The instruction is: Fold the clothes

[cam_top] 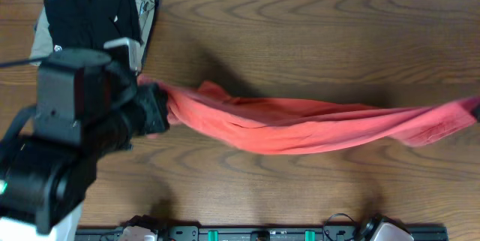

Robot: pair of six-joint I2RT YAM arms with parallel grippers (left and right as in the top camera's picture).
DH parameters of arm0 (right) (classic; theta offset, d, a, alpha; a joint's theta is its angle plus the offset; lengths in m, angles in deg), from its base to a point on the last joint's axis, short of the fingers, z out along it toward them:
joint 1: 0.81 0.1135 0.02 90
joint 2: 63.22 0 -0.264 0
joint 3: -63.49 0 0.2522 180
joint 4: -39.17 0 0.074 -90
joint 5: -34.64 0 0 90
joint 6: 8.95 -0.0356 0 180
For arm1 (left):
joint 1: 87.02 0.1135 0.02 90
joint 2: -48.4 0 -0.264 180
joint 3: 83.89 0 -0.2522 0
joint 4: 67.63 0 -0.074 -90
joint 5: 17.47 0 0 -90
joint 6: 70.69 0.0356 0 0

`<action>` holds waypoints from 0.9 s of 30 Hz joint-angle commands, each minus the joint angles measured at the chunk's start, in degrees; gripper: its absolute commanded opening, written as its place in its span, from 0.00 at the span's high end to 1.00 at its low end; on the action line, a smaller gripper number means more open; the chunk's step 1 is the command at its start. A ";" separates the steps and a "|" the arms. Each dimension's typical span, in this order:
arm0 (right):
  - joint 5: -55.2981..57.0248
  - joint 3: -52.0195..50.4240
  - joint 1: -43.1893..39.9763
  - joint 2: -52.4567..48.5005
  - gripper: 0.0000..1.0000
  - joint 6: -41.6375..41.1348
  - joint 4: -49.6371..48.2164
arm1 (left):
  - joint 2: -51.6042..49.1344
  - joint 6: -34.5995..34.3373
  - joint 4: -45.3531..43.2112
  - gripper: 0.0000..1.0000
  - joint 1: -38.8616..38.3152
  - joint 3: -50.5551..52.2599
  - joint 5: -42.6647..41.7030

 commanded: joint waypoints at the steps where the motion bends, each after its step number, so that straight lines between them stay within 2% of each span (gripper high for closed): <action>1: -3.67 -0.83 0.63 -4.72 0.99 0.04 -3.87 | -8.13 1.27 -3.19 0.94 1.46 1.31 5.16; 6: -8.39 -1.07 4.09 -15.43 0.99 -1.57 -16.11 | -22.05 4.48 -17.31 0.94 5.29 0.37 4.46; 7: -9.68 -0.96 4.96 -18.08 0.99 -2.23 -19.71 | -25.94 4.83 -21.11 0.94 6.54 -1.27 4.50; 9: -12.52 0.17 6.03 -22.10 0.99 -2.95 -24.70 | -30.93 4.81 -23.32 0.93 8.20 -5.84 3.69; 13: -18.27 9.29 5.42 -28.17 0.99 -4.66 -28.46 | -38.14 4.81 -20.74 0.94 11.43 -24.50 -0.07; 16: -21.05 20.13 2.99 -30.45 0.99 -6.45 -28.41 | -39.10 5.27 -19.76 0.94 12.85 -37.97 -0.11; 19: -23.74 29.62 -0.26 -30.64 0.98 -6.58 -27.54 | -38.45 8.90 -17.64 0.94 13.18 -49.53 -1.07; 22: -23.02 36.24 -3.10 -30.58 0.98 -6.03 -24.74 | -37.97 9.92 -14.53 0.94 13.18 -55.25 -1.40; 27: -22.47 36.54 -2.99 -31.01 0.99 -0.81 -19.61 | -39.17 9.88 -8.55 0.94 12.87 -53.20 -1.57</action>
